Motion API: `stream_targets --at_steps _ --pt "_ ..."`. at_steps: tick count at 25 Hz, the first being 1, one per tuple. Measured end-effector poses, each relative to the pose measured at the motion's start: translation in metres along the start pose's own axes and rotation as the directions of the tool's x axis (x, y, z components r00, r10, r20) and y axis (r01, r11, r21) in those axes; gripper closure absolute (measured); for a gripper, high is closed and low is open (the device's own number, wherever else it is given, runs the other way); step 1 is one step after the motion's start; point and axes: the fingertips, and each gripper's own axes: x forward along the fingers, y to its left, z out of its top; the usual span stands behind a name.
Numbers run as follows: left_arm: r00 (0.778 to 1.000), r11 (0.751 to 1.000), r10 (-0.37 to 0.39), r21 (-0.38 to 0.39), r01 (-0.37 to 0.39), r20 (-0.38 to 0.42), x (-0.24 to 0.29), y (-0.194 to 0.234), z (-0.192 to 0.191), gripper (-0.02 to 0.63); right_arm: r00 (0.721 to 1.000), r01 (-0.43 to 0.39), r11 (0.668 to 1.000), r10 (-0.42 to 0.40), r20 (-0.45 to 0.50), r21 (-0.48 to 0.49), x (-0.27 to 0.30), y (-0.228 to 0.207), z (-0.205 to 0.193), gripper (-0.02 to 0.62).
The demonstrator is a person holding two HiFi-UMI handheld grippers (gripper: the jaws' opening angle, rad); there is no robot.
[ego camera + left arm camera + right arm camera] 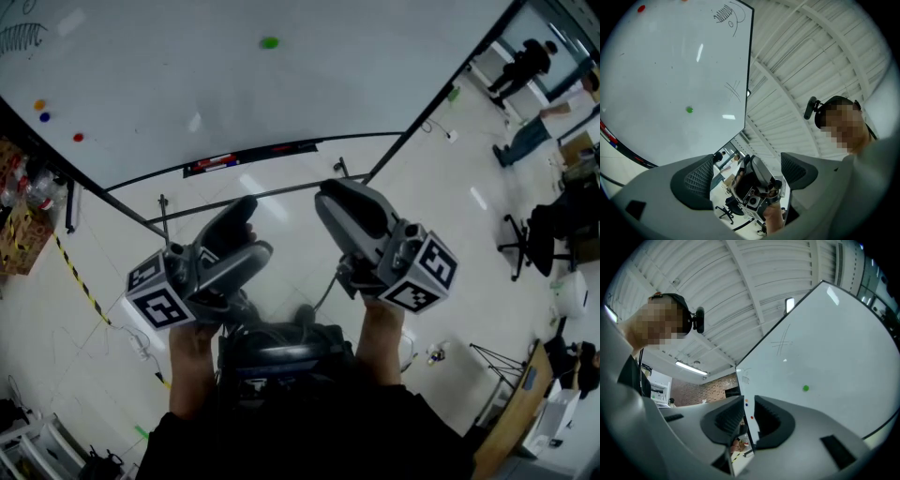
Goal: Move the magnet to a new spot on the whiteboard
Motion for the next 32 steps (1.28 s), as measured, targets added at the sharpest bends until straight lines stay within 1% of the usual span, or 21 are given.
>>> stream_targets --at_steps 5,13,22,32 --pt "0.999 0.999 0.028 0.021 -0.028 -0.025 0.024 -0.009 -0.024 0.163 0.999 -0.032 0.999 0.031 0.032 0.023 -0.028 -0.007 0.011 0.506" --pt "0.996 0.996 0.083 0.036 -0.081 -0.045 0.043 -0.012 -0.046 0.163 0.995 -0.097 0.993 0.094 0.042 0.072 -0.046 -0.012 0.011 0.522" --pt "0.993 0.992 0.116 0.05 -0.114 -0.034 0.047 -0.009 -0.051 0.163 0.985 -0.17 0.983 0.168 0.026 0.077 -0.046 -0.006 0.006 0.531" --pt "0.994 0.993 0.109 0.054 -0.108 -0.029 0.049 -0.011 -0.052 0.163 0.983 -0.184 0.981 0.183 0.022 0.058 -0.051 -0.001 0.006 0.554"
